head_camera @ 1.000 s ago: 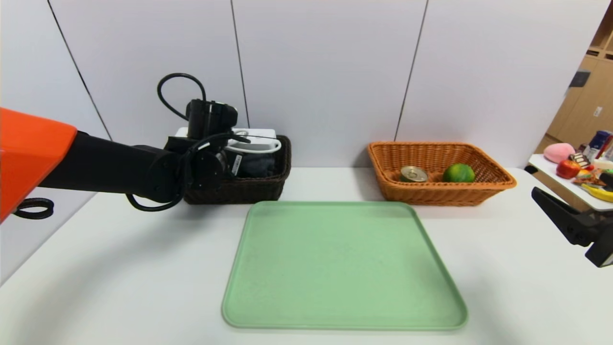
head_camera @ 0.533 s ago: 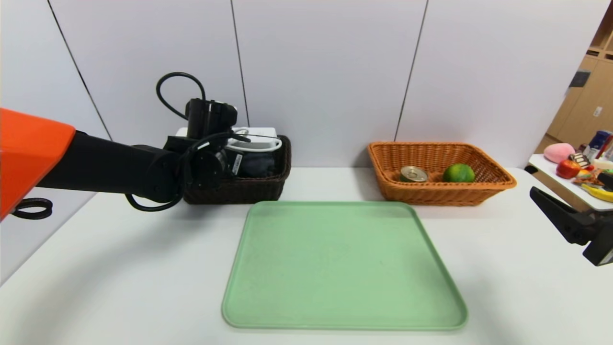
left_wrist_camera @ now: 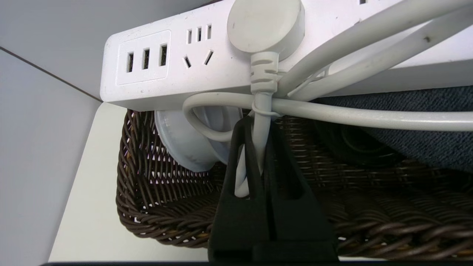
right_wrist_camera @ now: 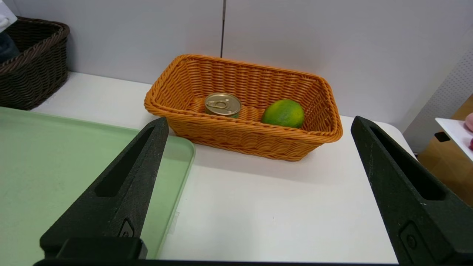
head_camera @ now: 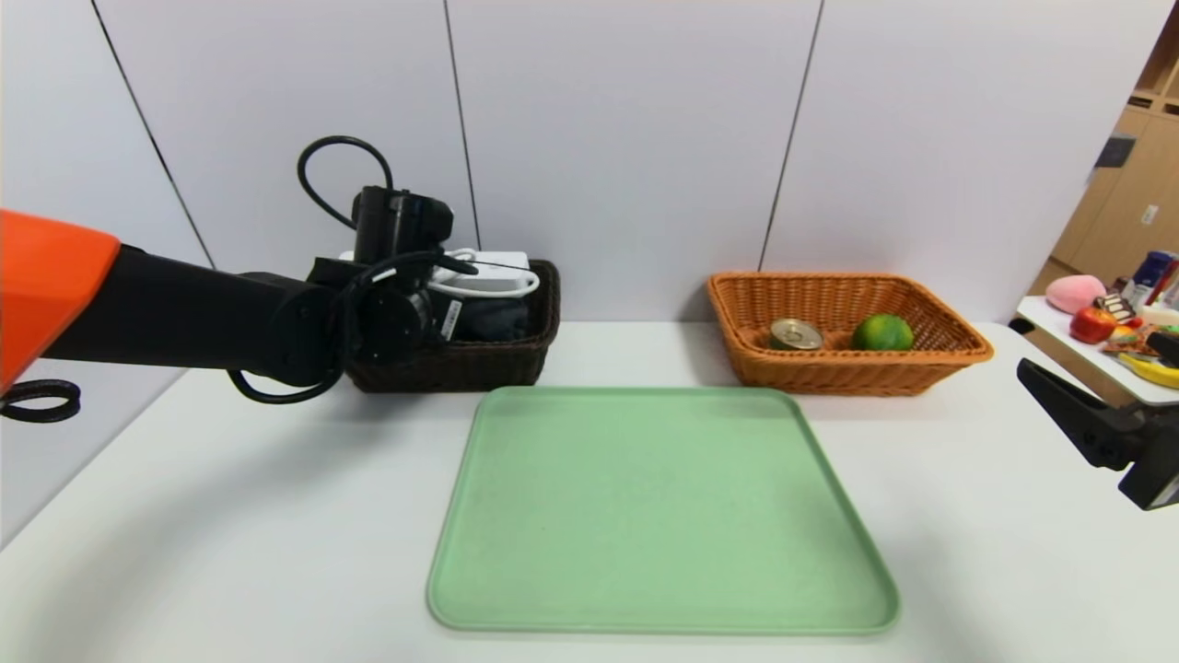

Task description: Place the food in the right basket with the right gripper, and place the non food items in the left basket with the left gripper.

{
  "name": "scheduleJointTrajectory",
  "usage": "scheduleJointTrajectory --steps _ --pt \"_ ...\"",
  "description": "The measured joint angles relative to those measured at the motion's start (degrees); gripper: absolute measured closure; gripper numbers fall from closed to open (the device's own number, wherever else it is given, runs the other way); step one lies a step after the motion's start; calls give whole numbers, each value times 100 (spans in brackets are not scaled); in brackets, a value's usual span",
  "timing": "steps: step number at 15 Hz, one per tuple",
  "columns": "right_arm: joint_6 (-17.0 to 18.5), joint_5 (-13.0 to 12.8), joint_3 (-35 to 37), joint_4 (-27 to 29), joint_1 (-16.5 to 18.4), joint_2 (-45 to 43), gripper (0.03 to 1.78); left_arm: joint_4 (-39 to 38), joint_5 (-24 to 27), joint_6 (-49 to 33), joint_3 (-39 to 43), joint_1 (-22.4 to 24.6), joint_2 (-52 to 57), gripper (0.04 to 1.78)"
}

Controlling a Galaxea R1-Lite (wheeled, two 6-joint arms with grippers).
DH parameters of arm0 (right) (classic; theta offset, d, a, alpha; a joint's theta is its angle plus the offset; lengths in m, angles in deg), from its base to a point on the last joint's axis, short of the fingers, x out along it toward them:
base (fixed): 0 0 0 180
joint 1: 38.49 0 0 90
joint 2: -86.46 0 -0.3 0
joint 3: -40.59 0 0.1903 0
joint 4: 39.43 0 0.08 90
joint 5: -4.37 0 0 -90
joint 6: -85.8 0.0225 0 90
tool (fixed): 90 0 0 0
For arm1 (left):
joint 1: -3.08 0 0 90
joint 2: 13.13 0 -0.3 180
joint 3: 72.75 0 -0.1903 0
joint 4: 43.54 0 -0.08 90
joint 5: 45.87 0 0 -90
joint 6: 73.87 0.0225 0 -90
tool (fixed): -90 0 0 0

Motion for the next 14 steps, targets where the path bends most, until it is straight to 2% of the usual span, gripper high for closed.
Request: scheduleJointTrajectory --steps 1,4,7,11,14 --pt "0 0 -2 1 0 0 11 107 2 -15 -2 0 43 175" --pt "5 0 9 0 0 0 11 100 2 -28 -6 -2 141 121" --pt "0 5 16 -2 -2 0 11 -22 -2 -32 -24 0 180 87" --pt "0 6 6 -7 -2 -13 11 -18 13 0 -50 0 423 56" --pt "0 -2 -9 -18 0 -48 11 37 38 -11 -50 0 916 42"
